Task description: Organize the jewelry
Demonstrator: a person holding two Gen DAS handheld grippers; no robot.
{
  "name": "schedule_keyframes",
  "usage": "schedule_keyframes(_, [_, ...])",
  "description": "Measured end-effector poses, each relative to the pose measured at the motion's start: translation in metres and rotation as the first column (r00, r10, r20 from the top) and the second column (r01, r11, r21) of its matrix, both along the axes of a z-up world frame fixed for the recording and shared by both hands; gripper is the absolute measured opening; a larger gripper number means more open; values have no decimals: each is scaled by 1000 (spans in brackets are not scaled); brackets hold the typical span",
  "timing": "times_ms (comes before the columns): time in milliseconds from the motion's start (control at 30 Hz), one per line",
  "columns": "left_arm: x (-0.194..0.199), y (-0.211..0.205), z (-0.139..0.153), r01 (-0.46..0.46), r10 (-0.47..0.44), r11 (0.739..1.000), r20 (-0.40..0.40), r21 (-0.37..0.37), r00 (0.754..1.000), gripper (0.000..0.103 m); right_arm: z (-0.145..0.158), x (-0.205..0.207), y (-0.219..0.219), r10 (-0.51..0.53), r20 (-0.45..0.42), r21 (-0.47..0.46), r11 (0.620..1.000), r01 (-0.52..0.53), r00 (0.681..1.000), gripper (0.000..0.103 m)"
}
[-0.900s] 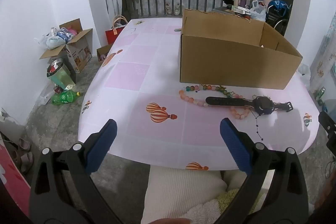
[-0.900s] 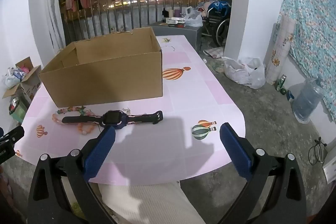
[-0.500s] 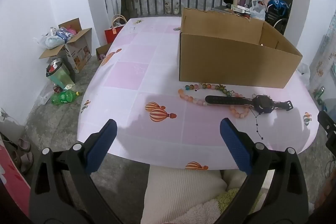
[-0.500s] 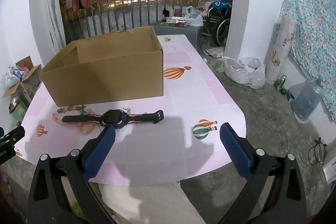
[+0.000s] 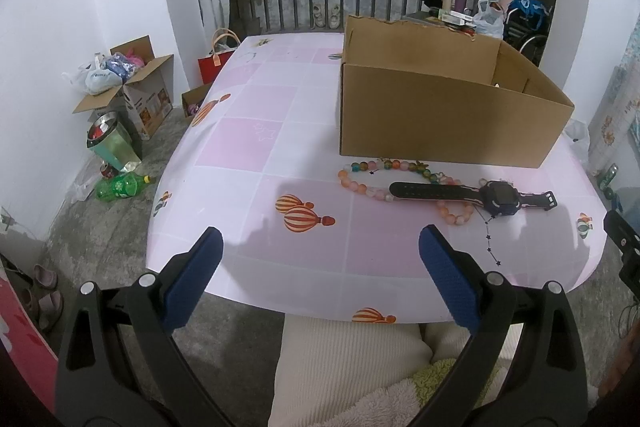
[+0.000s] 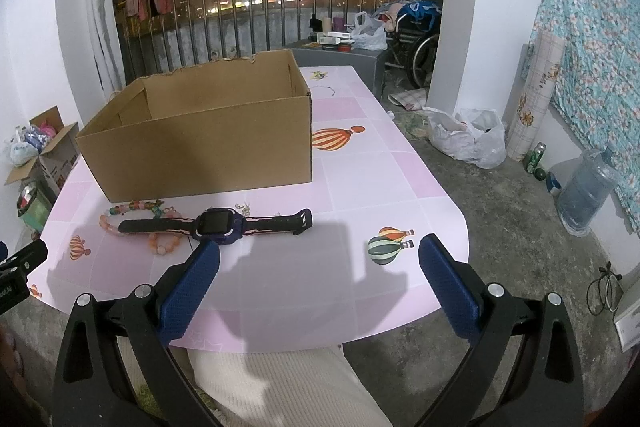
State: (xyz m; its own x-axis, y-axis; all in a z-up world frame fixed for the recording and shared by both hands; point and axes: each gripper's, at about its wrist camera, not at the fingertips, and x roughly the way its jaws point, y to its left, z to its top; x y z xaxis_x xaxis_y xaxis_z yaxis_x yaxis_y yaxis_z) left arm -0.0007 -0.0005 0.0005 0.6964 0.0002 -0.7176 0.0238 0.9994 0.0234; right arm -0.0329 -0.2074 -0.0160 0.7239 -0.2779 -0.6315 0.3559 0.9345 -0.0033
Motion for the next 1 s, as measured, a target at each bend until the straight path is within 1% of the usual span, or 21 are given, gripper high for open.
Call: schedule_keyframes(1000, [0, 0, 0, 1, -1, 1000, 0, 0, 1000, 95, 0, -1, -1, 0, 1, 2, 1000, 0, 1000, 97])
